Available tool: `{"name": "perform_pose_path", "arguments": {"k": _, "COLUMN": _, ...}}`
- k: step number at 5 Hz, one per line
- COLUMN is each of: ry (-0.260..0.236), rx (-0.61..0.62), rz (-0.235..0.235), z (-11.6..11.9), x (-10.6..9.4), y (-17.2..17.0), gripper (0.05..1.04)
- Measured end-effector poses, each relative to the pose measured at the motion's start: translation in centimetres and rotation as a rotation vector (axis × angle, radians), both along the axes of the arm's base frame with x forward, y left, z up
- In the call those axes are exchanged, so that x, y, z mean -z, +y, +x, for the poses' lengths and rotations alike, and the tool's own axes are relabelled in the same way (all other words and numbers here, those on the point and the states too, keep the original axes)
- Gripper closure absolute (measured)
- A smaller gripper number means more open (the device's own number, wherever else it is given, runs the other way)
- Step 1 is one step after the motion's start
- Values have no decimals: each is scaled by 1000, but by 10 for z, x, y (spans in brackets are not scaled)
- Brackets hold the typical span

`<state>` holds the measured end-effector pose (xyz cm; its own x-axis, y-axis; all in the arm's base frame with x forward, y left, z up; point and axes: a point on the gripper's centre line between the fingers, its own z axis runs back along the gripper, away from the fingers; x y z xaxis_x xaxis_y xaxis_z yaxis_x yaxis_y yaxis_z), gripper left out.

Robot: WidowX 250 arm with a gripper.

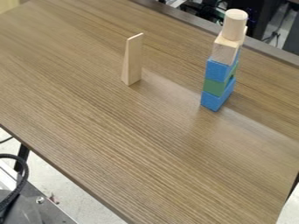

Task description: Remove cylendre on cube

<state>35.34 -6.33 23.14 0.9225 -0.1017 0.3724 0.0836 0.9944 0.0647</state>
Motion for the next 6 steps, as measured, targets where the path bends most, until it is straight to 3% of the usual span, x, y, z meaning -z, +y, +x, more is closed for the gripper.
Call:
{"name": "perform_pose_path", "arguments": {"k": 2, "ry": 67, "rx": 9, "rz": 40, "z": 12, "x": 26, "y": 6, "gripper": 84}}
{"name": "perform_pose_path", "arguments": {"k": 3, "ry": 63, "rx": 13, "rz": 51, "z": 15, "x": 23, "y": 8, "gripper": 84}}
{"name": "perform_pose_path", "arguments": {"k": 4, "ry": 79, "rx": -9, "rz": 34, "z": 18, "x": 26, "y": 14, "gripper": 83}}
{"name": "perform_pose_path", "arguments": {"k": 5, "ry": 86, "rx": -40, "rz": -22, "z": 19, "x": 28, "y": 18, "gripper": 83}}
{"name": "perform_pose_path", "arguments": {"k": 6, "ry": 104, "rx": -92, "rz": -47, "z": 22, "x": 38, "y": 24, "gripper": 84}}
